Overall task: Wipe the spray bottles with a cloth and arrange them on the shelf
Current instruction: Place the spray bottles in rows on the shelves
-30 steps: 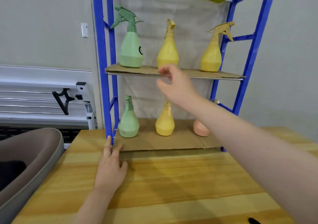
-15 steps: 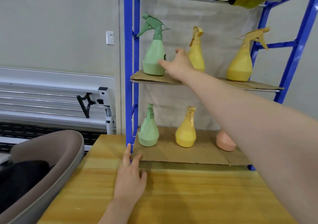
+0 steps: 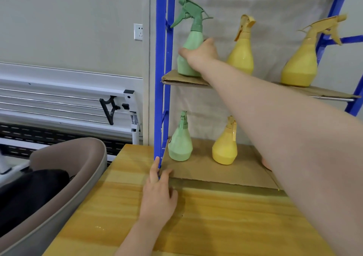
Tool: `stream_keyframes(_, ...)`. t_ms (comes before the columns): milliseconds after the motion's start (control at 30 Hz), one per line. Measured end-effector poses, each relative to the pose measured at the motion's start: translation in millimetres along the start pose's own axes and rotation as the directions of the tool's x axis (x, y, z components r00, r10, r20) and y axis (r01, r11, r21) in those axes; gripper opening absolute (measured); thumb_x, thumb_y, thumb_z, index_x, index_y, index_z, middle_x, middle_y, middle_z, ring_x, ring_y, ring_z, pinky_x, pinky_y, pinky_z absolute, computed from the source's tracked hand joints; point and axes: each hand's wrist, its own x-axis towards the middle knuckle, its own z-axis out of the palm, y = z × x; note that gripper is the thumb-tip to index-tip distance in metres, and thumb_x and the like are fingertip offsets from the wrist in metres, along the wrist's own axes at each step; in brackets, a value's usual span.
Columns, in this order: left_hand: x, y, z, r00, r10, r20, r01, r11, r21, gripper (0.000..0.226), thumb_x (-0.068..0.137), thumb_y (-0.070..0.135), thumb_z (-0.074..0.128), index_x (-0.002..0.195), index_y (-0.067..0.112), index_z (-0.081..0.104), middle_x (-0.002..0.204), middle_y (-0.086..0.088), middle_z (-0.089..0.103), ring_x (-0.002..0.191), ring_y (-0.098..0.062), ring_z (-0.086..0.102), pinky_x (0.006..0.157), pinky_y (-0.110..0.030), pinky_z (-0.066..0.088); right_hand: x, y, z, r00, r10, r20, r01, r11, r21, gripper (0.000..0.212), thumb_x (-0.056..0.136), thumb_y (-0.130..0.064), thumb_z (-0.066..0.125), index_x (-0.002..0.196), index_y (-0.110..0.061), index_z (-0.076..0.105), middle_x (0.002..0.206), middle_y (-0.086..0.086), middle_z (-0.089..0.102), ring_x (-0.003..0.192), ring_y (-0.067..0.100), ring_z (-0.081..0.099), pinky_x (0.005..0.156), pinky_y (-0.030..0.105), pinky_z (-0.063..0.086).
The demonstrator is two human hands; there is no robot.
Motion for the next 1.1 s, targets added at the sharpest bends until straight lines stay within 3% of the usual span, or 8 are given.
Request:
stream_keyframes(200,6.5,1.7,-9.9,0.986,0.036,-0.166,-0.049,0.996,-0.077,0.059,0.08,0.009,0.061,0.134,0.021,0.042,0.146,0.003,0.033,0.132,-0.017,0.036,0.107,-0.044,0.039,1.2,3.9,-0.7,0.999,-0.011,0.042,0.008,0.998,0.063,0.069,0.081,-0.05,0.066,0.133,-0.013,0.039,0.129,0.003,0.057,0.115,0.025,0.057,0.082,0.028,0.041)
stream_keyframes(400,28.3,40.0,-48.3,0.939,0.209,-0.274,-0.227,0.973,-0.033,0.058,0.079,0.012,0.061,0.134,0.018,0.045,0.144,-0.003,0.038,0.135,-0.025,0.036,0.108,-0.049,0.036,3.2,1.3,-6.1,0.993,0.021,0.113,-0.034,0.993,0.115,0.072,0.081,-0.053,0.064,0.136,-0.014,0.037,0.128,0.004,0.055,0.115,0.026,0.056,0.091,0.032,0.045)
stream_keyframes(500,59.6,67.0,-81.9,0.882,0.287,-0.374,-0.299,0.954,0.026,0.057,0.079,0.017,0.058,0.134,0.015,0.045,0.148,-0.009,0.035,0.137,-0.03,0.034,0.11,-0.049,0.033,2.5,1.0,-9.5,0.994,0.029,0.107,-0.025,0.999,-0.04,0.087,0.071,-0.064,0.069,0.136,-0.014,0.041,0.133,0.008,0.052,0.123,0.028,0.05,0.103,0.041,0.044)
stream_keyframes(567,85.9,81.3,-106.0,0.853,0.295,-0.431,-0.301,0.952,0.055,0.06,0.079,0.021,0.055,0.137,0.014,0.044,0.152,-0.014,0.03,0.139,-0.034,0.03,0.112,-0.049,0.03,2.0,1.7,-11.0,0.997,0.004,0.077,0.007,0.991,-0.134,0.085,0.072,-0.063,0.07,0.135,-0.011,0.045,0.134,0.01,0.052,0.125,0.029,0.049,0.103,0.039,0.043)
stream_keyframes(700,129.4,101.2,-135.2,0.877,0.253,-0.408,-0.248,0.967,0.067,0.064,0.083,0.039,0.053,0.143,0.026,0.038,0.159,-0.012,0.015,0.145,-0.034,0.016,0.115,-0.05,0.025,-0.3,0.9,-12.8,0.997,-0.009,0.079,0.017,0.995,-0.1,0.079,0.075,-0.054,0.07,0.133,-0.01,0.041,0.132,0.009,0.054,0.118,0.027,0.056,0.095,0.036,0.048)
stream_keyframes(800,150.1,101.8,-139.6,0.88,0.287,-0.38,-0.232,0.955,0.184,0.064,0.084,0.049,0.051,0.143,0.027,0.037,0.161,-0.011,0.007,0.148,-0.03,0.01,0.113,-0.049,0.026,-2.8,-0.1,-13.3,0.996,-0.007,0.094,0.013,0.998,-0.06,0.075,0.078,-0.05,0.068,0.133,-0.011,0.035,0.13,0.008,0.054,0.116,0.027,0.057,0.09,0.035,0.048)
stream_keyframes(967,156.1,90.8,-137.1,0.865,0.346,-0.364,-0.242,0.922,0.301,0.054,0.082,0.039,0.059,0.131,0.018,0.045,0.163,-0.012,-0.002,0.139,-0.033,0.031,0.101,-0.046,0.04,-6.0,-2.5,-11.0,0.991,0.021,0.13,-0.017,0.999,-0.03,0.077,0.078,-0.053,0.064,0.136,-0.013,0.031,0.131,0.009,0.052,0.116,0.029,0.055,0.097,0.041,0.048)
stream_keyframes(1100,151.4,87.5,-128.8,0.885,0.318,-0.342,-0.206,0.923,0.325,0.05,0.079,0.024,0.062,0.125,0.012,0.045,0.163,-0.012,-0.005,0.129,-0.033,0.04,0.089,-0.043,0.043,-9.2,1.5,-4.3,0.994,0.059,0.096,-0.051,0.995,-0.086,0.089,0.069,-0.058,0.073,0.136,-0.016,0.032,0.134,0.01,0.043,0.121,0.029,0.047,0.1,0.043,0.044)
